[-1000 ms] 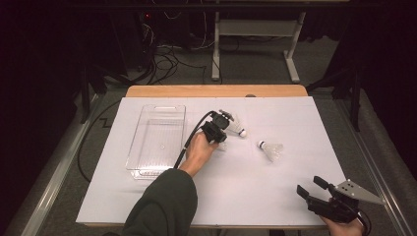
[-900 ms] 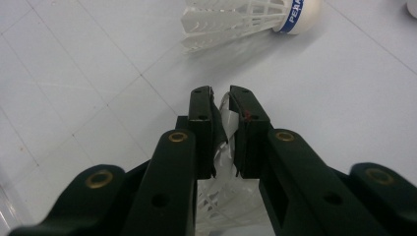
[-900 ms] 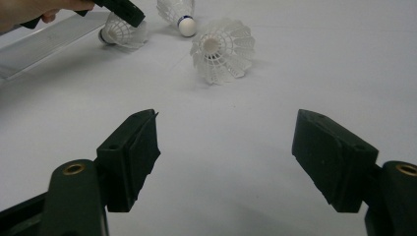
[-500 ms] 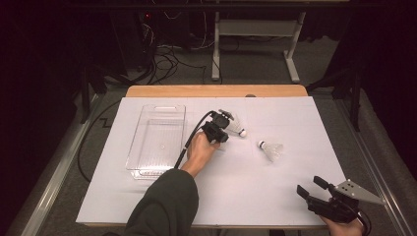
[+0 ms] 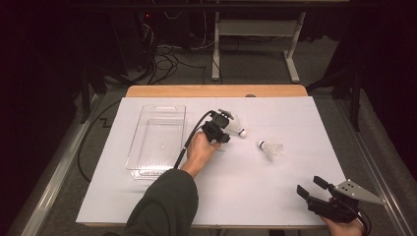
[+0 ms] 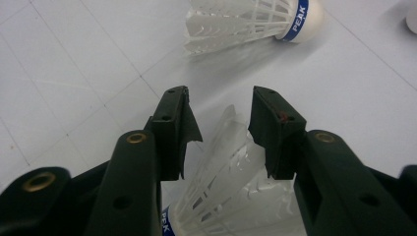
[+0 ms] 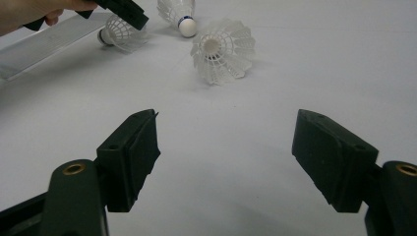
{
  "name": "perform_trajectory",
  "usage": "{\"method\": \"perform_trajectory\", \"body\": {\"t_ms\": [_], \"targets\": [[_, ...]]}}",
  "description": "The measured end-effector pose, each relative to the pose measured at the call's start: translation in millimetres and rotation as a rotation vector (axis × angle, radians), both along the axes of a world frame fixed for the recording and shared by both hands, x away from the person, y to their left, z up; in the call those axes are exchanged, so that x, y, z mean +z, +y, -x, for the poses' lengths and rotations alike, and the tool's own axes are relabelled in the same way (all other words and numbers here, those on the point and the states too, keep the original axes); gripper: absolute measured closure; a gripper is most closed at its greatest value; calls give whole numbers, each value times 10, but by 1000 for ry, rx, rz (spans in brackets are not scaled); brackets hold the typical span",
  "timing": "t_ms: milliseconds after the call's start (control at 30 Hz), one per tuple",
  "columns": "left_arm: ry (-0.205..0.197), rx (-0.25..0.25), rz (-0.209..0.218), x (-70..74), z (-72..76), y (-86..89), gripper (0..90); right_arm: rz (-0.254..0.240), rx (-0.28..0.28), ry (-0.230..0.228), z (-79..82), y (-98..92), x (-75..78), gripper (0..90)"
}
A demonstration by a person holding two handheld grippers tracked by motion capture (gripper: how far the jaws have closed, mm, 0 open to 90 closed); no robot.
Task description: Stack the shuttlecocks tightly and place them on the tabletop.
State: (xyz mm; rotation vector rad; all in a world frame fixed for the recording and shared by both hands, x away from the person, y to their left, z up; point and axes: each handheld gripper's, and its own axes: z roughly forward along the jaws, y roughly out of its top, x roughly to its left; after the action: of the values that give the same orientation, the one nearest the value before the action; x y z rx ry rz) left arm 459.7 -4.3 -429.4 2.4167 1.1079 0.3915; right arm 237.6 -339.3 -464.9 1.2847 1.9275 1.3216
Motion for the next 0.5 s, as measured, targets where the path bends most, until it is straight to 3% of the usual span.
{"method": "perform_trajectory", "body": {"t_ms": [500], "targets": [[1,2,12,13,1,8,519,0,0,1,-1,0,0,262]]}}
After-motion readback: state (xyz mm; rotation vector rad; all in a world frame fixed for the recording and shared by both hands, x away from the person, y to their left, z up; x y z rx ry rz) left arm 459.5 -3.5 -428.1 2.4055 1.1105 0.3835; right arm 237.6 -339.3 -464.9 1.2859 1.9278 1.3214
